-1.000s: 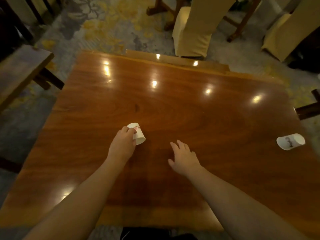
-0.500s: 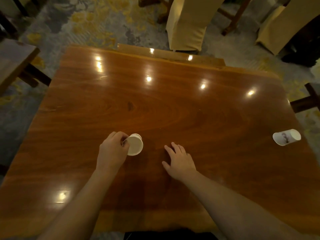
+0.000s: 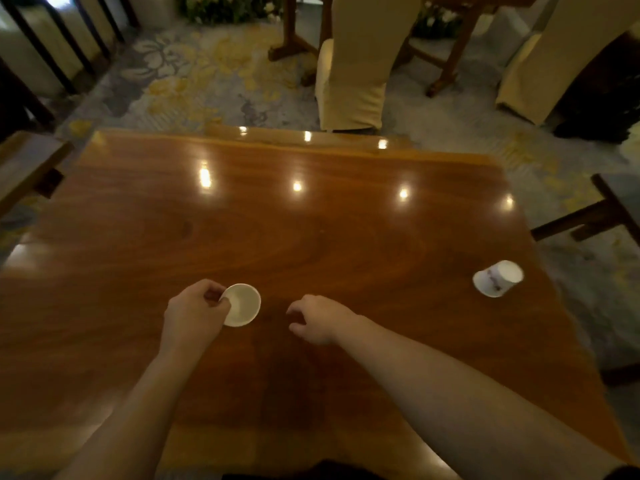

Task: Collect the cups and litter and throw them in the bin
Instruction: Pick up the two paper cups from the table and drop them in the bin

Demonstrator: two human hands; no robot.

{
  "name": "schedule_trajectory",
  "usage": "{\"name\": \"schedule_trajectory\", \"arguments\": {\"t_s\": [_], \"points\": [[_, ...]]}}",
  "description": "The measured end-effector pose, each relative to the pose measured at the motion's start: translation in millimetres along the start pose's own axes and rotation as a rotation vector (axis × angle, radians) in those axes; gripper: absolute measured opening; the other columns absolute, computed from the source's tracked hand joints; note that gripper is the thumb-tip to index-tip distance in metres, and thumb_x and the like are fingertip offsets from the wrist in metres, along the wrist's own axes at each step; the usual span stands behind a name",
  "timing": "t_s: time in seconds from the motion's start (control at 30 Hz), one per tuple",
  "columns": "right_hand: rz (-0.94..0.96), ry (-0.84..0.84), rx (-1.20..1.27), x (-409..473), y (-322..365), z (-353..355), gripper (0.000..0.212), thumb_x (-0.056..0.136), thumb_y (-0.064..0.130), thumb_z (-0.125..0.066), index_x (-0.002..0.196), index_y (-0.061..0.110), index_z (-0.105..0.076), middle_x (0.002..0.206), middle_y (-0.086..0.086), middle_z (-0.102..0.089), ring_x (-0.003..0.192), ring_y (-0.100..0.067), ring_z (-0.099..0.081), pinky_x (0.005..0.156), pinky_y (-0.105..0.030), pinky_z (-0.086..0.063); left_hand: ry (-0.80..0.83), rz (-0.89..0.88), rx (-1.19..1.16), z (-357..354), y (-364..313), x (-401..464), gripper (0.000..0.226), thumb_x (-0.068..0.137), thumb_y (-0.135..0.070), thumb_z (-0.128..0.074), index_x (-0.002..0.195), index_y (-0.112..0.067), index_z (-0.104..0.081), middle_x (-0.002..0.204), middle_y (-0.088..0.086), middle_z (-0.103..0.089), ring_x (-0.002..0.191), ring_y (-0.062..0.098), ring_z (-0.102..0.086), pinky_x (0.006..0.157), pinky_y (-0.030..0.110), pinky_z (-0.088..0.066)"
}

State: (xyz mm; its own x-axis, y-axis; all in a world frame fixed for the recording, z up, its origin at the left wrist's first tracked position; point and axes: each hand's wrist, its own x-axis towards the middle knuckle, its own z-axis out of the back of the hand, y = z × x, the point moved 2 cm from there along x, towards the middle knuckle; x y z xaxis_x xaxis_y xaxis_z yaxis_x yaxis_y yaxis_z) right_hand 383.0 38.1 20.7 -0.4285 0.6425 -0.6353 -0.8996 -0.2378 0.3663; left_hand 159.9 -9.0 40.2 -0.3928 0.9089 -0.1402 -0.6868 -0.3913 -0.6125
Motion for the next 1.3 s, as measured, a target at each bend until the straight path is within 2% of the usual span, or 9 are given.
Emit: {"name": "schedule_trajectory", "arguments": {"t_s": [0.1, 0.27, 0.43, 0.6, 0.77, 0.97, 1.07, 1.2, 1.3], "points": [[0.011, -0.074, -0.032, -38.6, -59.3, 9.7, 0.046, 0.1, 0.039, -0.054, 0.144, 0.028, -0.048, 0.146, -0.004, -0.048, 0.128, -0.027, -0.051, 0.102, -0.046, -0.05, 0.004, 0.014, -0.042, -33.0, -39.1, -26.8, 0.011, 0.082, -0.022, -0.075, 0.088, -0.029, -0.069, 0.083, -0.015, -0.067, 0.073, 0.003, -0.06, 0.049, 0.02, -0.041], [-0.025, -0.248, -0.101, -92.5, -165.0, 33.9, 0.044, 0.101, 0.041, -0.05, 0.141, 0.024, -0.05, 0.139, -0.006, -0.05, 0.127, -0.03, -0.047, 0.099, -0.048, -0.05, 0.067, 0.016, -0.086, -80.3, -100.8, -64.7, 0.013, 0.083, -0.021, -0.075, 0.087, -0.03, -0.066, 0.085, -0.011, -0.068, 0.077, 0.012, -0.066, 0.058, 0.032, -0.056], [-0.16, -0.44, -0.192, -127.0, -252.1, 61.2, 0.045, 0.098, 0.039, -0.054, 0.138, 0.019, -0.051, 0.139, -0.01, -0.048, 0.129, -0.031, -0.042, 0.101, -0.049, -0.047, 0.094, -0.019, -0.089, -109.1, -149.8, -85.5, 0.014, 0.082, -0.019, -0.076, 0.082, -0.03, -0.066, 0.08, -0.012, -0.067, 0.072, 0.006, -0.062, 0.05, 0.023, -0.046], [-0.359, -0.438, -0.279, -136.1, -309.1, 82.4, 0.054, 0.094, 0.039, -0.058, 0.144, 0.023, -0.044, 0.151, -0.013, -0.038, 0.14, -0.037, -0.032, 0.109, -0.053, -0.04, 0.131, -0.032, -0.071, -121.0, -179.0, -94.5, 0.018, 0.083, -0.02, -0.076, 0.081, -0.033, -0.063, 0.083, -0.011, -0.066, 0.071, 0.007, -0.065, 0.047, 0.019, -0.048], [-0.465, -0.389, -0.143, -129.7, -343.3, 80.8, 0.066, 0.092, 0.033, -0.062, 0.151, 0.028, -0.033, 0.159, -0.012, -0.024, 0.14, -0.042, -0.029, 0.108, -0.055, -0.041, 0.138, -0.034, -0.059, -124.2, -189.1, -103.0, 0.014, 0.083, -0.022, -0.075, 0.083, -0.032, -0.066, 0.081, -0.01, -0.068, 0.066, 0.009, -0.068, 0.04, 0.013, -0.047], [-0.443, -0.451, -0.115, -124.3, -355.5, 69.8, 0.056, 0.091, 0.024, -0.065, 0.142, 0.026, -0.041, 0.142, -0.012, -0.038, 0.126, -0.037, -0.043, 0.092, -0.049, -0.052, 0.143, -0.008, -0.074, -123.7, -181.8, -116.2, 0.013, 0.083, -0.023, -0.076, 0.085, -0.032, -0.066, 0.084, -0.011, -0.069, 0.072, 0.009, -0.069, 0.056, 0.028, -0.062], [-0.414, -0.486, -0.15, -123.4, -351.3, 66.8, 0.046, 0.094, 0.025, -0.062, 0.136, 0.029, -0.044, 0.137, -0.012, -0.039, 0.123, -0.036, -0.044, 0.084, -0.046, -0.055, 0.131, 0.015, -0.07, -120.6, -172.9, -124.9, 0.016, 0.084, -0.024, -0.076, 0.084, -0.034, -0.064, 0.086, -0.012, -0.069, 0.073, 0.009, -0.069, 0.055, 0.024, -0.06], [-0.37, -0.461, -0.125, -127.0, -342.1, 62.8, 0.042, 0.096, 0.033, -0.056, 0.135, 0.03, -0.045, 0.138, -0.011, -0.042, 0.127, -0.037, -0.04, 0.088, -0.05, -0.054, 0.09, 0.055, -0.079, -111.6, -160.6, -138.1, 0.013, 0.084, -0.024, -0.076, 0.086, -0.032, -0.065, 0.085, -0.012, -0.069, 0.072, 0.01, -0.07, 0.054, 0.024, -0.059], [-0.275, -0.479, -0.127, -135.8, -325.7, 58.1, 0.047, 0.092, 0.036, -0.06, 0.135, 0.03, -0.045, 0.134, -0.008, -0.05, 0.124, -0.035, -0.043, 0.088, -0.048, -0.052, 0.061, 0.068, -0.103, -100.6, -149.4, -149.5, 0.014, 0.084, -0.024, -0.076, 0.085, -0.032, -0.065, 0.085, -0.011, -0.069, 0.073, 0.011, -0.07, 0.056, 0.025, -0.059]]}}
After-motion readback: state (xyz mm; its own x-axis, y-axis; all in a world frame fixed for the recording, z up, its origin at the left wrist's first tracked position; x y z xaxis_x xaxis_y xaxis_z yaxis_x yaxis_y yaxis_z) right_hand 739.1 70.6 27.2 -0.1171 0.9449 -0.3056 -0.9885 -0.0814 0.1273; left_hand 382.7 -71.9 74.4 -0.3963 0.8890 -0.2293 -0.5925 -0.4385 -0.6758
